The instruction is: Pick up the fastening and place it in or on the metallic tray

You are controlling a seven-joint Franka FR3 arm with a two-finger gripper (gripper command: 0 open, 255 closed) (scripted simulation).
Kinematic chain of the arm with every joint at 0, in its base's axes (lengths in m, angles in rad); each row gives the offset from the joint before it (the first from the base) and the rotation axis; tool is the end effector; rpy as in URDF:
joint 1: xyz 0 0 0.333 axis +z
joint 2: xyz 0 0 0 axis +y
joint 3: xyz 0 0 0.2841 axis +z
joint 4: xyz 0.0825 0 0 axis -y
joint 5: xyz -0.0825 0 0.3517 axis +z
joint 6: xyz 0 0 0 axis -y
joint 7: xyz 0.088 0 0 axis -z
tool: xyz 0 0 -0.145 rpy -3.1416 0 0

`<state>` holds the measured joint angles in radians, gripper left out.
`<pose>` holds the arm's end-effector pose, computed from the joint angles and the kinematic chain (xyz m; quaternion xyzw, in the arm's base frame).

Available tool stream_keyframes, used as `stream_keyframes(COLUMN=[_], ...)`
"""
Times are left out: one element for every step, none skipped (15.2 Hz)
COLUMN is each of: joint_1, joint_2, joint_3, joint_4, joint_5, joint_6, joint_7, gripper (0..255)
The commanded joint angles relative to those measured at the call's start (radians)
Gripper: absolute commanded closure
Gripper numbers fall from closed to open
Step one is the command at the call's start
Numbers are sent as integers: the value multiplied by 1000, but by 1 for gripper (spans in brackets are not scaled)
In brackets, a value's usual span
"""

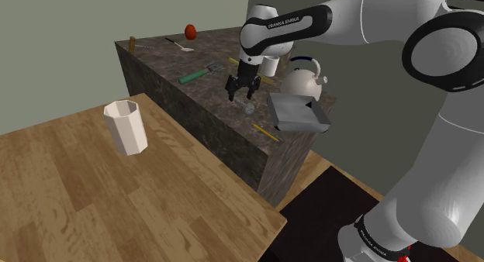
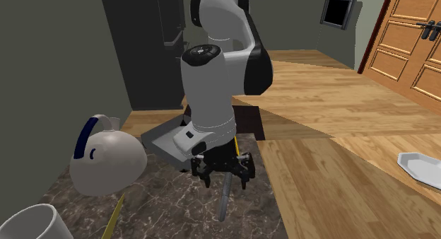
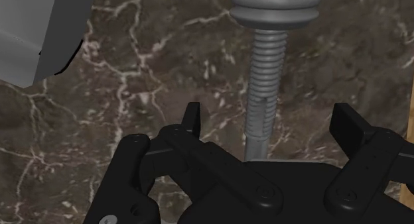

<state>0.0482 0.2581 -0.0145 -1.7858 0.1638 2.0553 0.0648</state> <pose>0.5923 0.0346 0.3568 -0.9961 0.0529 -0.0023 0.0710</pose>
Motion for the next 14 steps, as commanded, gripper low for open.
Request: stream_keyframes(joint_1=[0,0,0,0,0,0,0,0,0,0,0,0,0,0], joint_2=[0,0,0,0,0,0,0,0,0,0,-4,-9,-12,-16], joint_3=[0,0,0,0,0,0,0,0,0,0,0,-1,-1,-1], joint_4=[0,0,0,0,0,0,0,0,0,0,8,15,24,33], joint_5=[0,0,0,0,0,0,0,0,0,0,-1,-2,-3,-4], joint_6=[0,0,0,0,0,0,0,0,0,0,-12,-24,-36,-48], joint_7=[0,0,0,0,0,0,0,0,0,0,2,4,6,7], gripper=[255,255,255,255,255,255,255,255,255,255,255,255,255,255])
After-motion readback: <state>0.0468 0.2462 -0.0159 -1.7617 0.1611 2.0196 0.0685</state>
